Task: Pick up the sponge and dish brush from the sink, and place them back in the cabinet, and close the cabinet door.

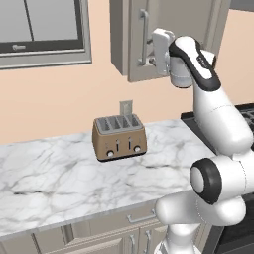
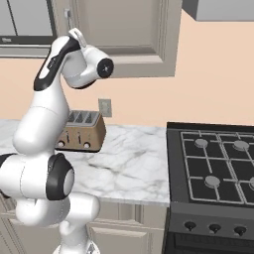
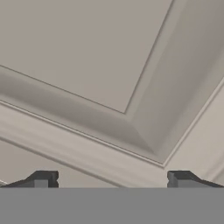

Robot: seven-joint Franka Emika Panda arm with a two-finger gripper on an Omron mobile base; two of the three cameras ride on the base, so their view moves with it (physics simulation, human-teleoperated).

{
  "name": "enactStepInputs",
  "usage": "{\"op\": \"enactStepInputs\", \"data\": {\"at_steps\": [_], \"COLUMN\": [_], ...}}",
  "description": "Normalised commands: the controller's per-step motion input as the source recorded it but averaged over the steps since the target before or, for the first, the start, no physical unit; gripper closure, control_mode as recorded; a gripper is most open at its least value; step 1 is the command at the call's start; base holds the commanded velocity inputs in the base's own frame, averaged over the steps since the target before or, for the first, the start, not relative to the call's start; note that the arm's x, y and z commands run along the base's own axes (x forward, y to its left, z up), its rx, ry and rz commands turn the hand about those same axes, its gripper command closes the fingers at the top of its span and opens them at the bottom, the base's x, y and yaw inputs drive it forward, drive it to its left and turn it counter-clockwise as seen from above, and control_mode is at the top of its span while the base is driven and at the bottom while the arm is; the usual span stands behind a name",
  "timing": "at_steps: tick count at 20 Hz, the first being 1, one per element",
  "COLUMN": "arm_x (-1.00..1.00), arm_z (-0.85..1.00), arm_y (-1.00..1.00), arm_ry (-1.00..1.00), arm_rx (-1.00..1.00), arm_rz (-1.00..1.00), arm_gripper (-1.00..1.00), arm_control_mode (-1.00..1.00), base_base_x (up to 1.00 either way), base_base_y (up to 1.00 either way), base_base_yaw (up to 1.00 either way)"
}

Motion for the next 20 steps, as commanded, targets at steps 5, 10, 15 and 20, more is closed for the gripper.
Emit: {"op": "enactStepInputs", "data": {"at_steps": [5,10,15,20], "arm_x": [0.35,0.4,0.46,0.41], "arm_z": [0.0,0.0,0.0,0.0], "arm_y": [0.07,0.07,0.07,0.06], "arm_ry": [-0.02,-0.02,-0.03,-0.05], "arm_rx": [0.0,0.0,0.0,0.0], "arm_rz": [-0.02,-0.02,-0.02,-0.01], "arm_gripper": [-1.0,-1.0,-1.0,-1.0], "arm_control_mode": [-1.0,-1.0,-1.0,-1.0], "base_base_x": [0.0,0.0,0.0,0.0], "base_base_y": [0.0,0.0,0.0,0.0], "base_base_yaw": [0.0,0.0,0.0,0.0]}}
